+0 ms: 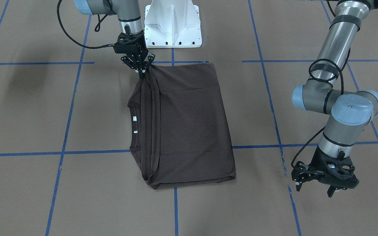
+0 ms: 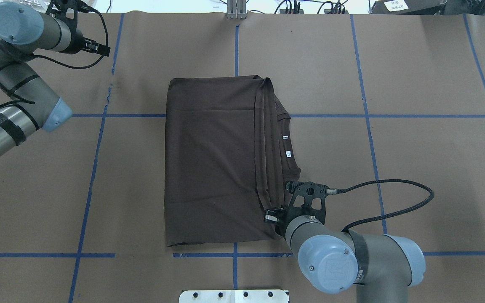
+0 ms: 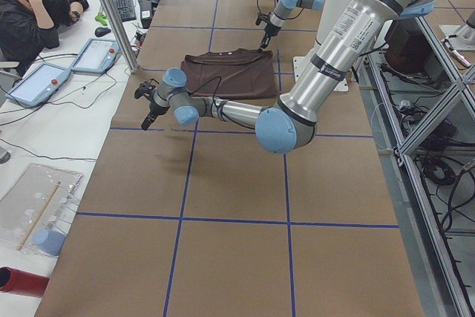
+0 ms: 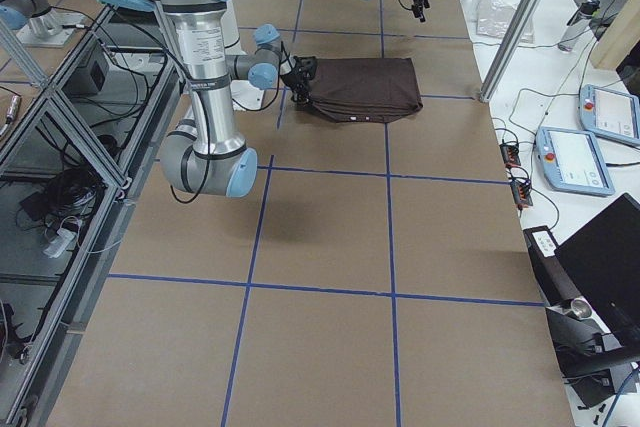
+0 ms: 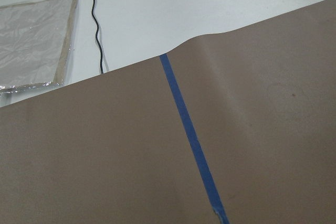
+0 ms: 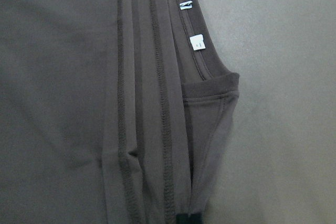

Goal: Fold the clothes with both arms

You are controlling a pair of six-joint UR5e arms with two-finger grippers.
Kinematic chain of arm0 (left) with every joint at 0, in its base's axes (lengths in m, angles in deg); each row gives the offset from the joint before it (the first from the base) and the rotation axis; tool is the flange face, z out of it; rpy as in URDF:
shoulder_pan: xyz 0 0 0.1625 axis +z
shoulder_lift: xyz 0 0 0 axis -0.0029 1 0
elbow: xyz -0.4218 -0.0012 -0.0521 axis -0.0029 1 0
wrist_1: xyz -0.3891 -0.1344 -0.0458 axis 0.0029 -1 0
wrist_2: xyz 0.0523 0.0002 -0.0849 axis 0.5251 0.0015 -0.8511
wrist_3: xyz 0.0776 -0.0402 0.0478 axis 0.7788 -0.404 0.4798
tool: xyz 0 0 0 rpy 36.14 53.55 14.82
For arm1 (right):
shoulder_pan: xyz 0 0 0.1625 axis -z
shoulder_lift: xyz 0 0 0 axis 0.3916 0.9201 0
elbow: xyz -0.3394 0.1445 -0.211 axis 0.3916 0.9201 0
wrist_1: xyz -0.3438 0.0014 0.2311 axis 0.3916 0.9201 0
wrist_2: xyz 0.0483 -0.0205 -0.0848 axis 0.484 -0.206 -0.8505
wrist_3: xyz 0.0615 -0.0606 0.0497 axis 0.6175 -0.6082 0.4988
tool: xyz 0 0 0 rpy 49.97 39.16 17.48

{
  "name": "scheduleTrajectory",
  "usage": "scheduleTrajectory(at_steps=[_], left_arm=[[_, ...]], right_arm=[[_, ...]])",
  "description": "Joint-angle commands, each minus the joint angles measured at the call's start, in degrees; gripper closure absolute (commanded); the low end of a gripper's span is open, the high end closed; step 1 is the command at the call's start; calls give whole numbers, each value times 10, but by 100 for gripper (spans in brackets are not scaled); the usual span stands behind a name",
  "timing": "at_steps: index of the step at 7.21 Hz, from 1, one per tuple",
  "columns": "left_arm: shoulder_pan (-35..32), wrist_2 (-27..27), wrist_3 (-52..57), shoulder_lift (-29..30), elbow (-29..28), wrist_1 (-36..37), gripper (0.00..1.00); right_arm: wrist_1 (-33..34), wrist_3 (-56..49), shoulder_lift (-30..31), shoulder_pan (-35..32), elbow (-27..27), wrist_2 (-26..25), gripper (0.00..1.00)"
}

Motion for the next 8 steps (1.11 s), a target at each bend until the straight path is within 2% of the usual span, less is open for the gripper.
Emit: scheduleTrajectory(at_steps=[1, 2, 4, 5, 6, 7, 8], left_arm=[[0, -20, -2, 0, 3, 1, 0], [0, -39, -2, -1, 7, 0, 0], [1, -40, -2, -3, 9, 1, 0], [1, -40, -2, -5, 9, 1, 0], [1, -40, -2, -5, 10, 0, 0], [1, -40, -2, -5, 9, 1, 0], [1, -40, -2, -5, 9, 0, 0]], right_arm=[[1, 3, 15, 18, -6, -28, 1], [2, -6, 14, 18, -22, -28, 0], [-2, -77, 5, 20, -23, 5, 0], [-4, -85, 4, 26, -19, 6, 5], [-4, -106, 3, 27, -14, 7, 40], [-3, -133, 3, 27, -9, 7, 60], [-3, -138, 0, 28, -7, 7, 71]])
